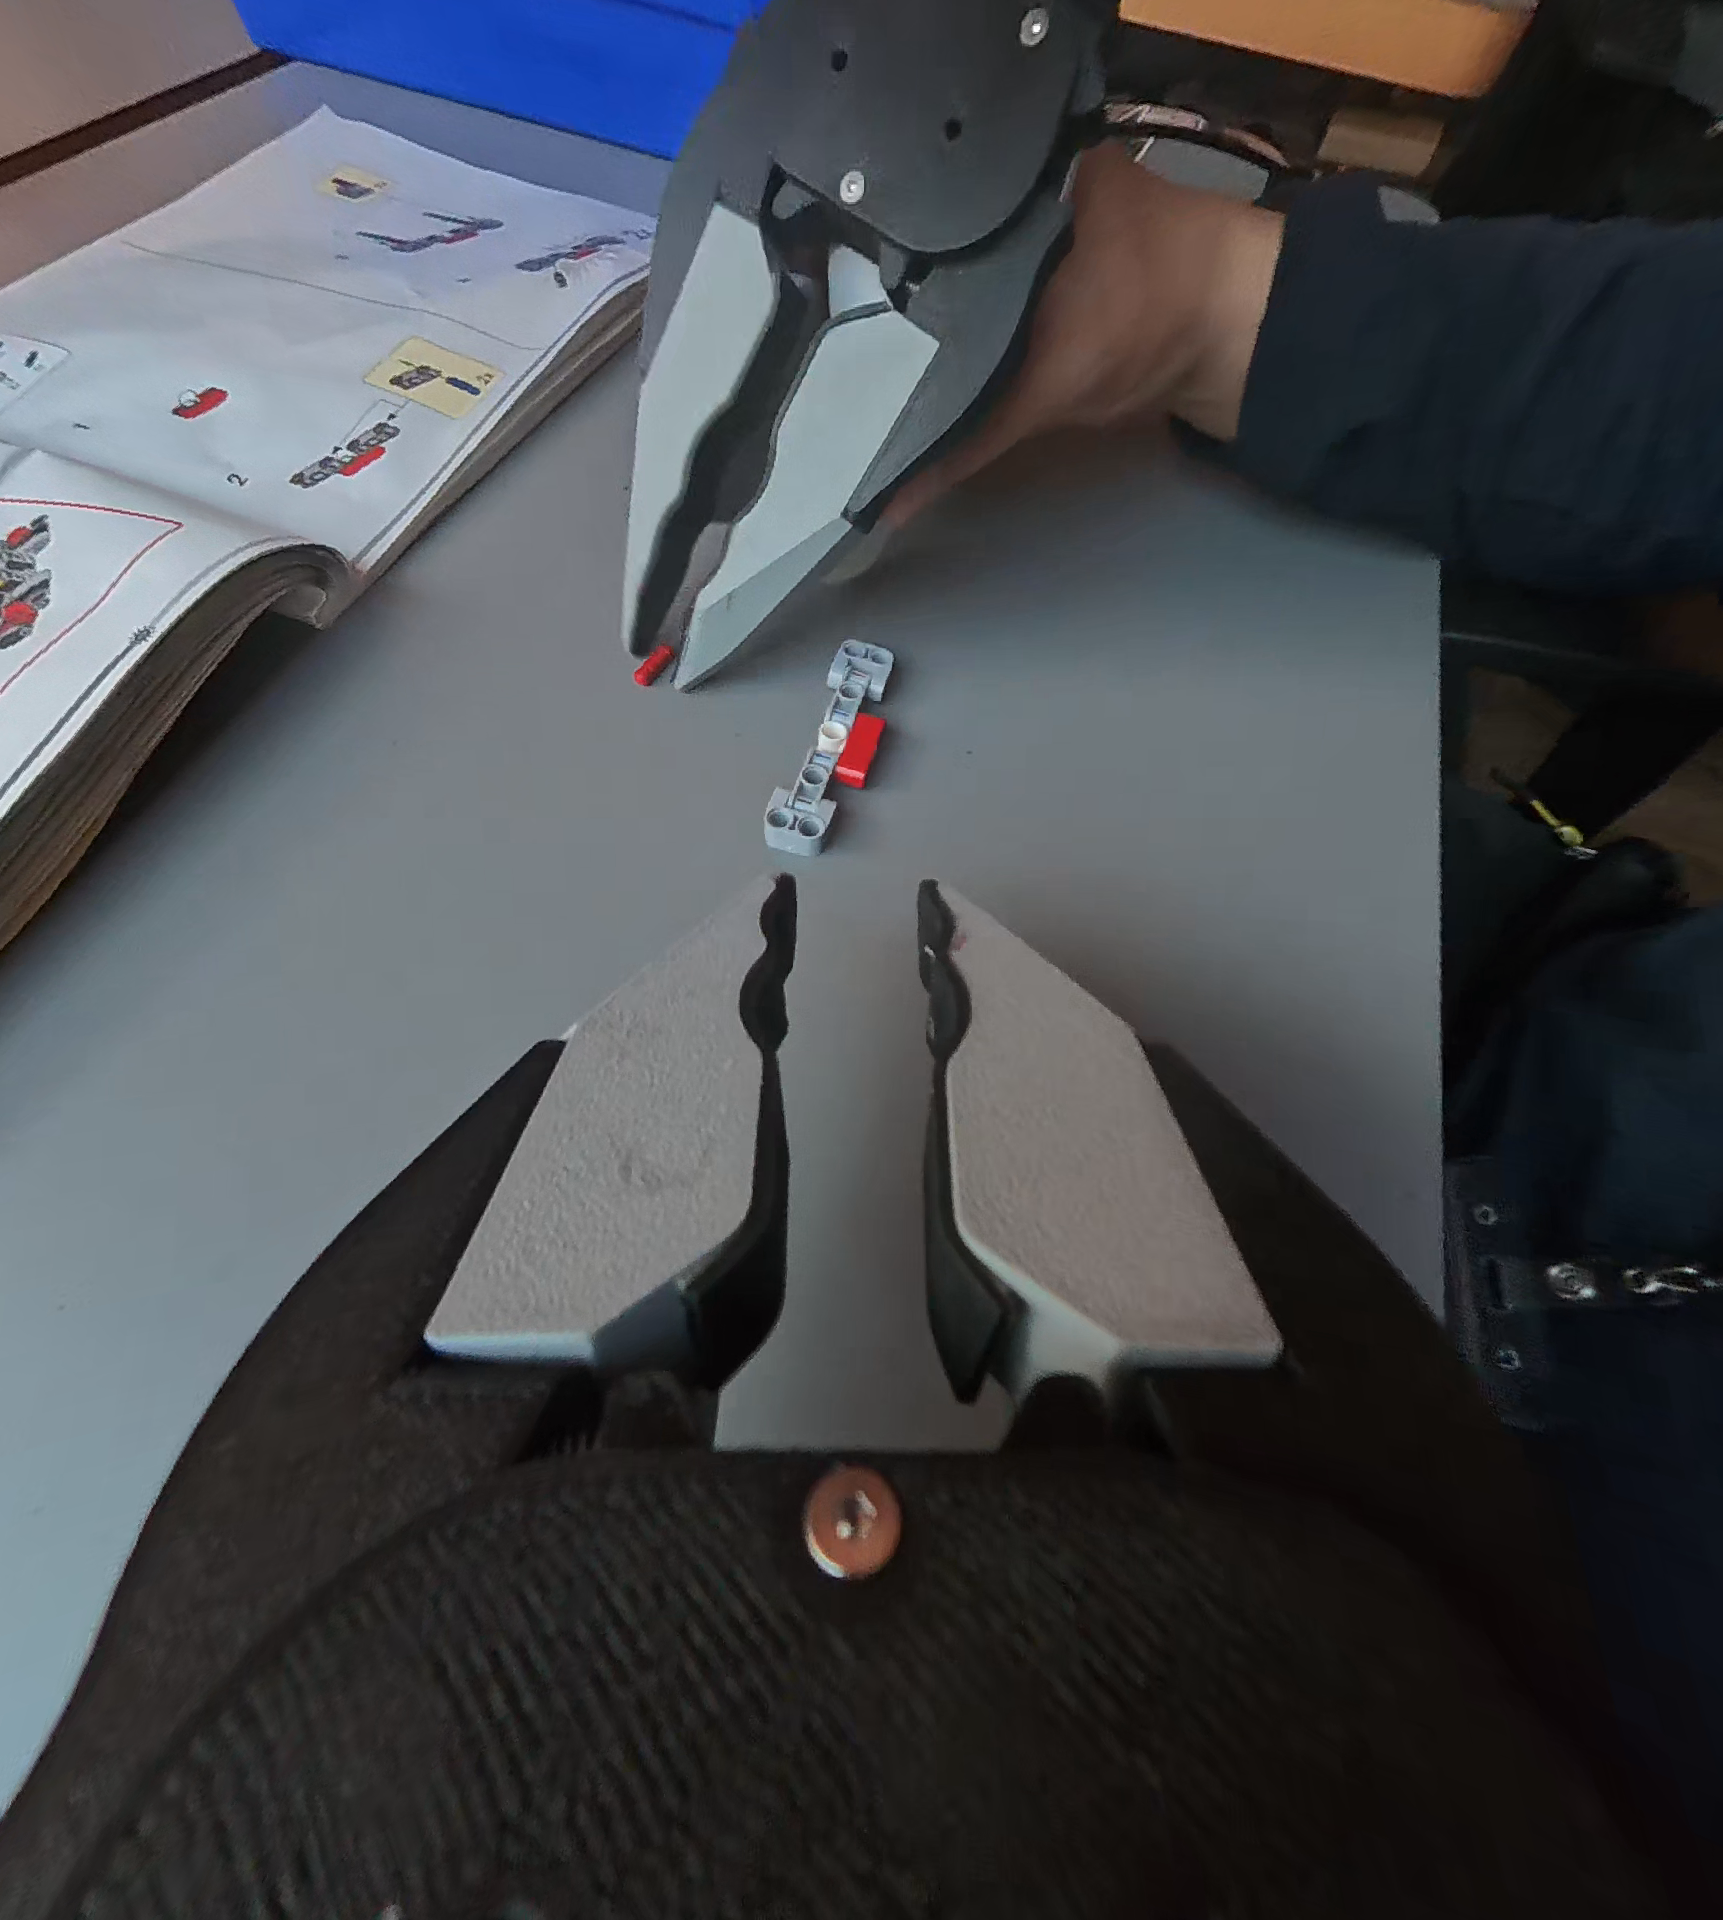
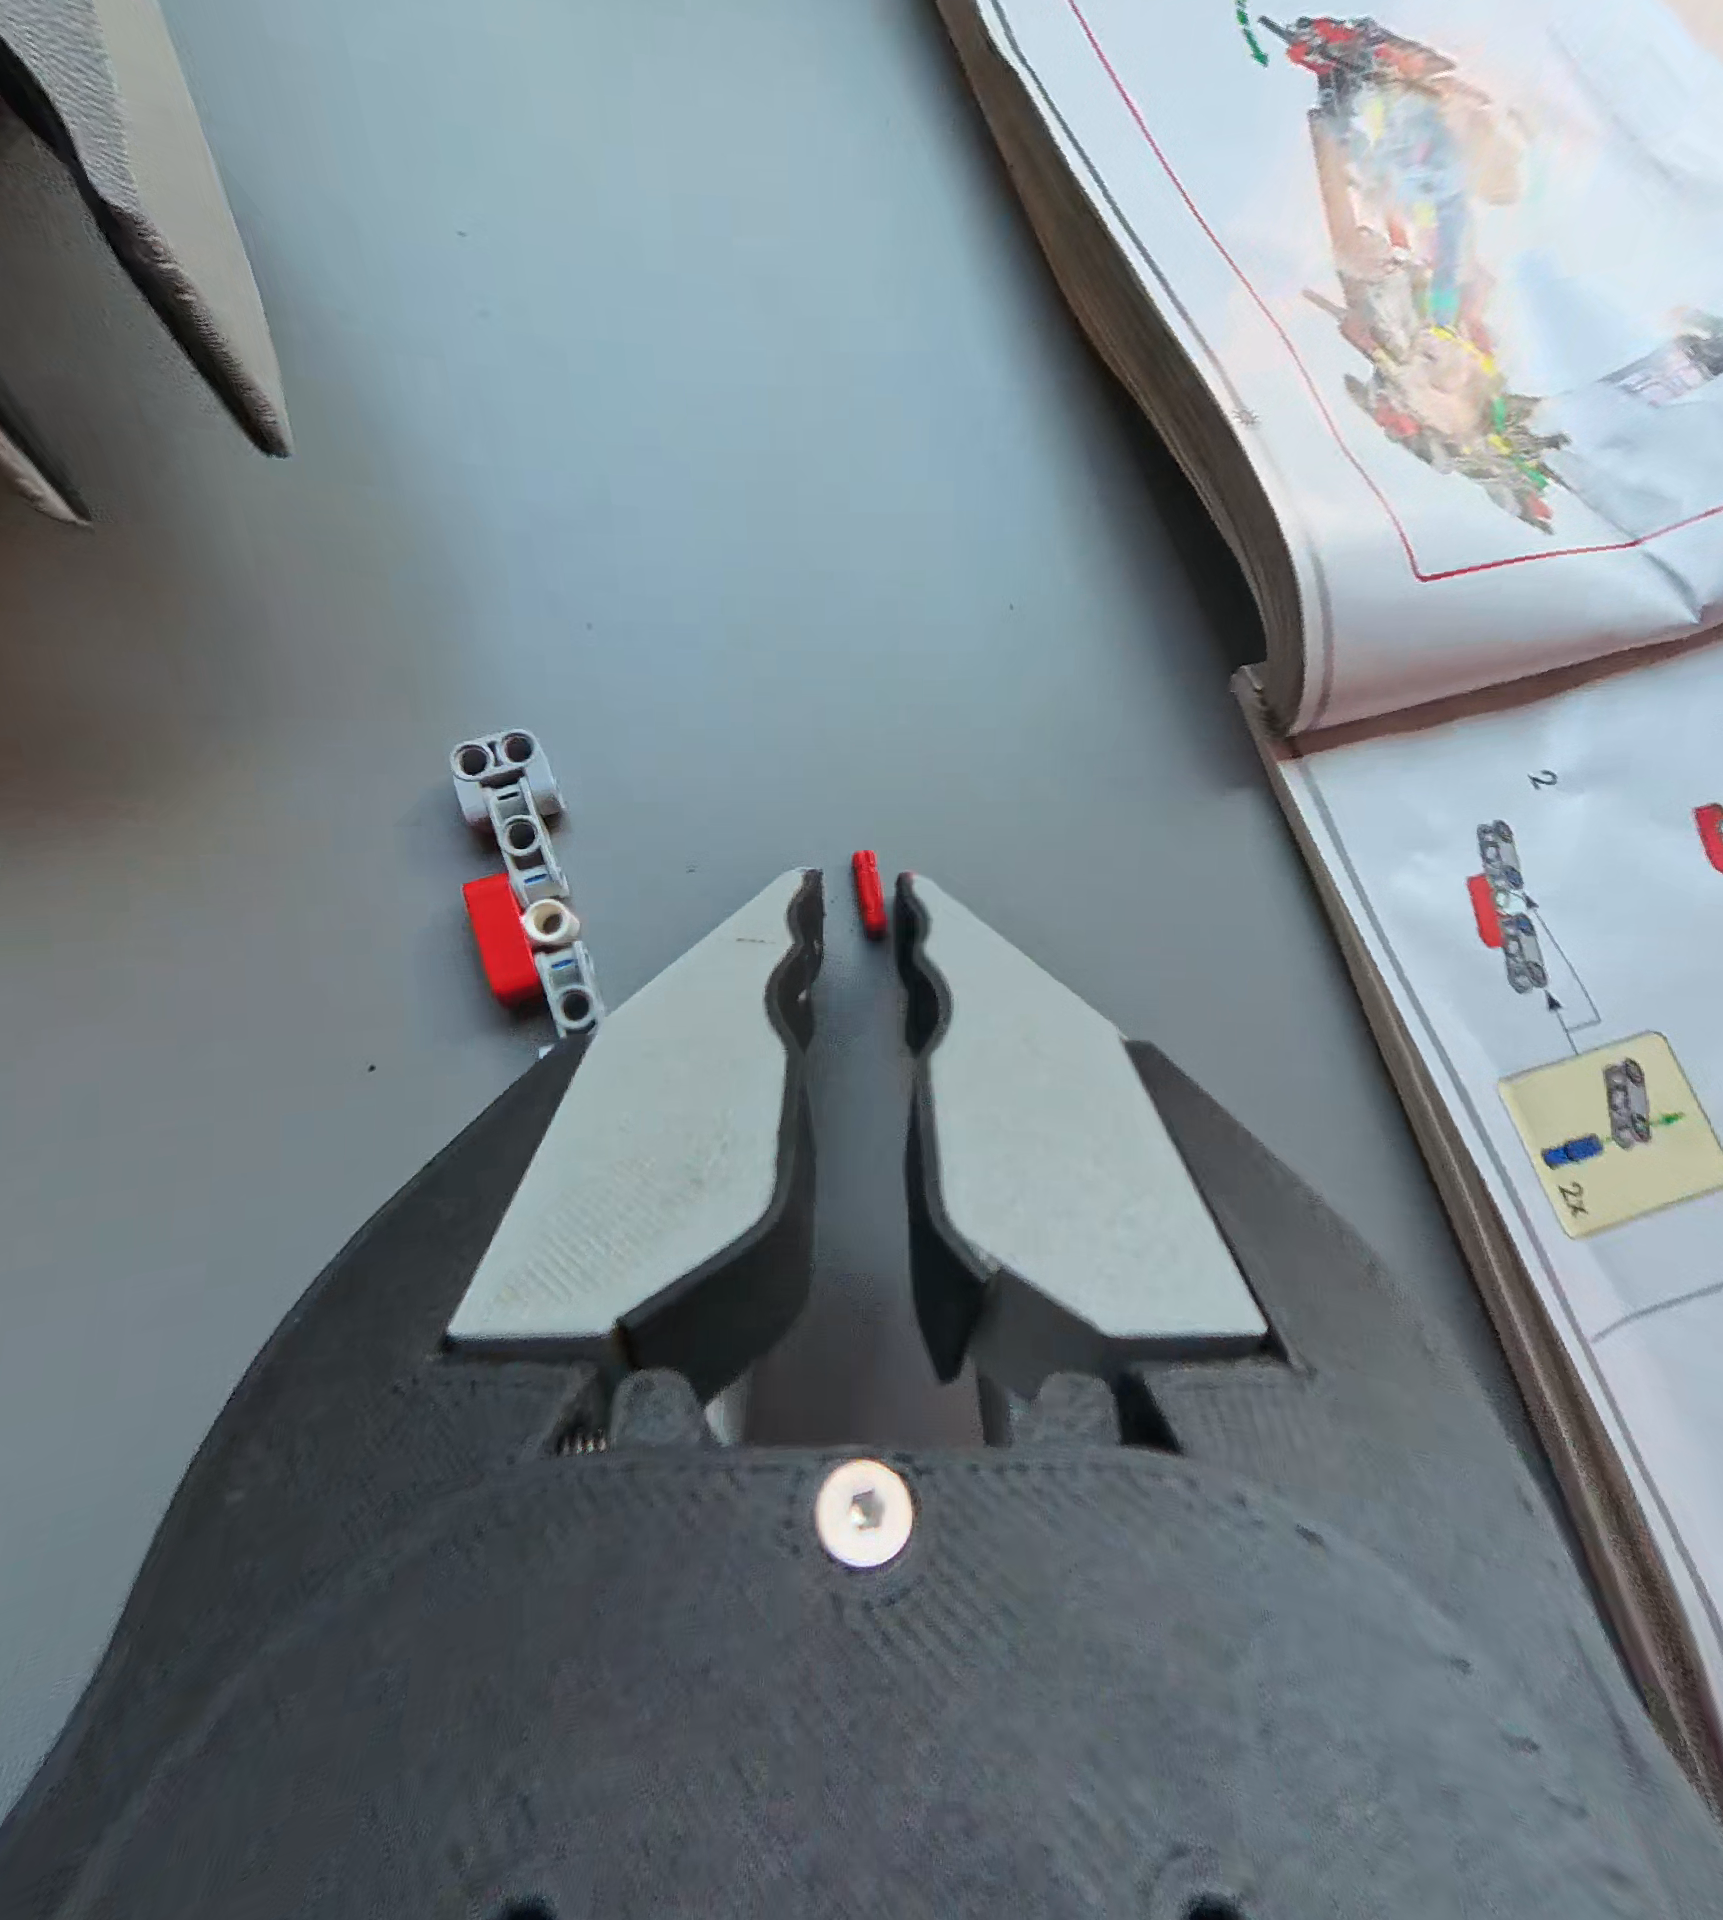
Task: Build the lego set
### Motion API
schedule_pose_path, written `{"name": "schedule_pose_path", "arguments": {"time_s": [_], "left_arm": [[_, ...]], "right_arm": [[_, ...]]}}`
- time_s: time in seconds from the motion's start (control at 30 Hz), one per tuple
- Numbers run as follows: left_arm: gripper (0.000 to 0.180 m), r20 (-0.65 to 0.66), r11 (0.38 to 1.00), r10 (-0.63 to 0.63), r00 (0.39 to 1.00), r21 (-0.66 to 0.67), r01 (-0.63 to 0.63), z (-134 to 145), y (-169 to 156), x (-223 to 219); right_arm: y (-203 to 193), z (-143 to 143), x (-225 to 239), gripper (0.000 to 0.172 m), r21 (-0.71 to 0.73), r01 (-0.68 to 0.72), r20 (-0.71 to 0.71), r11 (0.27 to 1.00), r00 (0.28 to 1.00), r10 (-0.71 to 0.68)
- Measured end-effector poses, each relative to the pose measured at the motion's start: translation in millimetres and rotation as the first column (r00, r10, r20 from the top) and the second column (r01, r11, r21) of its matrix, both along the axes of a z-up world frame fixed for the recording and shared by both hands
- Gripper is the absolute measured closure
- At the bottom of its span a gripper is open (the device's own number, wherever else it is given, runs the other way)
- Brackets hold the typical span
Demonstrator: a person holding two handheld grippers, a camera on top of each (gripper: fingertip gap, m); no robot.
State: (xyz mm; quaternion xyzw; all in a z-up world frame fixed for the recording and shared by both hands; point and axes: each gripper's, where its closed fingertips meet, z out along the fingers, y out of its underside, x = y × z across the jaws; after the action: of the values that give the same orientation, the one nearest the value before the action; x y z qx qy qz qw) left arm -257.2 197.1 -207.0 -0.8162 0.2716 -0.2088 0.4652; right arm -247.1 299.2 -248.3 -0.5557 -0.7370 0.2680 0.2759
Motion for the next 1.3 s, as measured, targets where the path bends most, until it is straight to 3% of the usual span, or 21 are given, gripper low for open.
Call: {"name": "schedule_pose_path", "arguments": {"time_s": [0.07,0.23,0.37,0.5,0.63,0.93,1.17,1.3], "left_arm": [[0.156,0.040,1.000,0.001,0.999,-0.029,0.001,0.4,2.0,-1.1],[0.142,0.068,0.994,-0.044,0.997,-0.101,0.051,-5.4,18.6,-4.7],[0.130,0.034,0.957,-0.193,0.981,-0.215,0.196,-22.4,26.4,6.0],[0.129,-0.044,0.922,-0.317,0.947,-0.250,0.297,-31.6,30.5,9.3],[0.132,-0.036,0.887,-0.379,0.925,-0.299,0.352,-33.9,20.9,22.0],[0.135,-0.035,0.879,-0.412,0.911,-0.281,0.386,-34.9,1.2,81.9],[0.136,-0.108,0.900,-0.398,0.911,-0.237,0.365,-37.2,28.9,128.4],[0.145,-0.102,0.904,-0.411,0.906,-0.178,0.390,-17.5,31.2,131.8]], "right_arm": [[-4.4,-0.3,-1.9,0.170,-0.018,-0.028,-0.002,0.999,1.000,0.028],[3.5,11.7,2.1,0.172,0.036,0.029,-0.027,0.999,0.999,-0.028],[-11.4,41.6,19.3,0.172,-0.056,0.034,-0.121,0.998,0.992,-0.041],[-27.2,50.3,49.3,0.171,-0.048,0.037,-0.139,0.998,0.989,-0.043],[-39.4,57.0,78.3,0.172,-0.074,0.067,-0.167,0.995,0.983,-0.078],[-55.9,35.4,136.3,0.172,-0.126,0.135,-0.131,0.983,0.980,-0.151],[-54.7,34.1,155.5,0.171,-0.169,0.188,-0.153,0.968,0.965,-0.214],[-52.8,40.3,154.3,0.172,-0.251,0.202,-0.191,0.947,0.948,-0.253]]}}
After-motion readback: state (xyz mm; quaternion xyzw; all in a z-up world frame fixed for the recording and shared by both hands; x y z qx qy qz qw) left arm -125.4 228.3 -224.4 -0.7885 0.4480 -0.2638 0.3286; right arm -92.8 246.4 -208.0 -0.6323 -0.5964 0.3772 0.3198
